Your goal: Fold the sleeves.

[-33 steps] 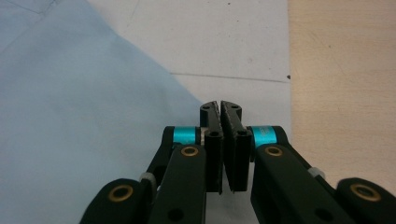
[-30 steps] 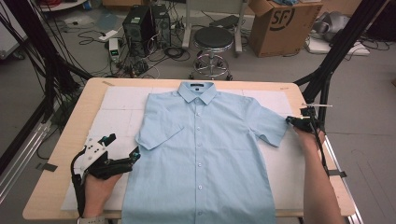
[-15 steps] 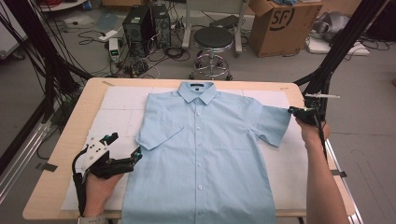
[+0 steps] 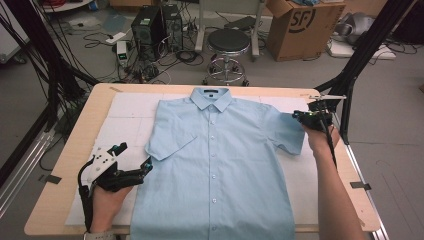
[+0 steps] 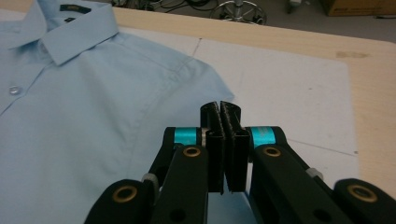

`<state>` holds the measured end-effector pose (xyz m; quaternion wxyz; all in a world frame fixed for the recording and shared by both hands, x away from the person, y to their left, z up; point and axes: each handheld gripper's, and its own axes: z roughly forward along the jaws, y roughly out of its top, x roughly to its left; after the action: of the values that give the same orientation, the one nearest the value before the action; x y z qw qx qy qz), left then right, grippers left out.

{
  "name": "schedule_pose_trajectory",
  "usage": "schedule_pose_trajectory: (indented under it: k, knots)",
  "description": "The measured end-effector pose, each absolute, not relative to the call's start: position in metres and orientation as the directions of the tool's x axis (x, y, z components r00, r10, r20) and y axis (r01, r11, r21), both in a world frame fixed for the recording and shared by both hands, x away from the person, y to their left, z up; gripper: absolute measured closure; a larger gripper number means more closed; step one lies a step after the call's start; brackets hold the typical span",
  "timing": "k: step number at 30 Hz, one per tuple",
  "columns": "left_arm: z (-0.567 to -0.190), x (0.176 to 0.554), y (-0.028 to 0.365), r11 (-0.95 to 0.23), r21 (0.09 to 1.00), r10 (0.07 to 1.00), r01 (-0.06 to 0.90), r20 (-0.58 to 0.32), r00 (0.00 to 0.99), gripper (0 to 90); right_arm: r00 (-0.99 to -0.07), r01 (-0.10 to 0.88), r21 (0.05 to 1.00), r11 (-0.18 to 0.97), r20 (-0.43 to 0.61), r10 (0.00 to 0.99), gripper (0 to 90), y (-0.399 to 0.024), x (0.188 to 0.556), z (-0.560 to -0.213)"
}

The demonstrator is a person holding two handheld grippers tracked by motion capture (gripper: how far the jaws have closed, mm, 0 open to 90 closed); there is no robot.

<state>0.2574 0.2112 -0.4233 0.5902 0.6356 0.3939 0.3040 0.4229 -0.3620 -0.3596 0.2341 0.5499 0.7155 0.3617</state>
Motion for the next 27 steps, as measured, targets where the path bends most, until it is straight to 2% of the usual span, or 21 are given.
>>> schedule_pose_trajectory:
  k: [22, 27]
  knots:
    - [-0.424, 0.258, 0.211, 0.007, 0.989, 0.861, 0.148, -0.081, 0.502, 1.6, -0.37, 0.613, 0.785, 0.09, 0.184, 0.911, 88.7, -0.297, 0.427, -0.373]
    - [-0.425, 0.258, 0.212, 0.008, 0.989, 0.862, 0.149, -0.083, 0.5, 1.7, -0.386, 0.615, 0.784, 0.081, 0.209, 0.899, 88.7, -0.272, 0.428, -0.383]
